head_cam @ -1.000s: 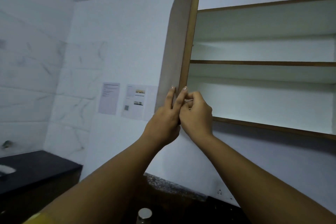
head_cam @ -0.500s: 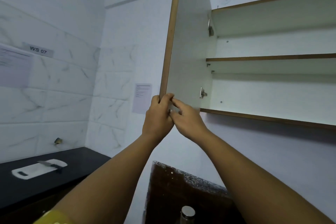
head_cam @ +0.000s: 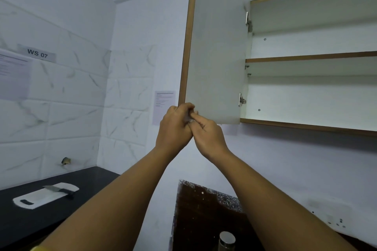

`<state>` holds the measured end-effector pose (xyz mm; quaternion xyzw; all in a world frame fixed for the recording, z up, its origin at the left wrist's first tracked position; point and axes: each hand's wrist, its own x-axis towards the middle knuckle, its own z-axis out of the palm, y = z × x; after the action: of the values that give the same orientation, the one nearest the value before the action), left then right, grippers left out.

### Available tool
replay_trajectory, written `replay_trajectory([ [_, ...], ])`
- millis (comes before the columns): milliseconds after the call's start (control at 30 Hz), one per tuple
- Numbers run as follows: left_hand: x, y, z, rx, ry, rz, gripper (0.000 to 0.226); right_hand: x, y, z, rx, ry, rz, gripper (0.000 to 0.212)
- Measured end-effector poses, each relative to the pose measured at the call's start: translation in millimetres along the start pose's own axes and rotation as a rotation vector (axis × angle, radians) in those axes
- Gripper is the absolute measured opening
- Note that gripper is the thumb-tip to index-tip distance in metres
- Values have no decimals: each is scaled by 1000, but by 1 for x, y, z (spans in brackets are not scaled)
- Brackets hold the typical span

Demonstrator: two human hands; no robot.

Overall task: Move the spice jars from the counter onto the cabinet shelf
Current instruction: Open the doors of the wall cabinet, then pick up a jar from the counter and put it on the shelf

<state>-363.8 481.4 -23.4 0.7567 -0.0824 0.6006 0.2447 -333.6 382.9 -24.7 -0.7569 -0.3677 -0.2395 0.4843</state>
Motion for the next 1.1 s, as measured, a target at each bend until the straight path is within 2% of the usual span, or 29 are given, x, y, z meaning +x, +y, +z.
replay_trajectory([
  [233,-20,11,10,70,-90,-33,45,-22,10,-18,-140,-51,-74,48],
  [433,-75,32,30,4,-98,-239,52,-64,39,-34,-244,-68,-71,52],
  [533,-110,46,41,17,-168,-288,55,-93,66,-42,-272,-100,-32,53],
  [700,-169,61,49,144,-331,-262,63,-149,116,-47,-248,-171,72,57],
  [833,-218,65,52,213,-461,-278,67,-197,148,-45,-201,-236,67,55],
  [1100,-338,75,68,264,-669,-456,66,-304,205,-26,-132,-430,208,52],
])
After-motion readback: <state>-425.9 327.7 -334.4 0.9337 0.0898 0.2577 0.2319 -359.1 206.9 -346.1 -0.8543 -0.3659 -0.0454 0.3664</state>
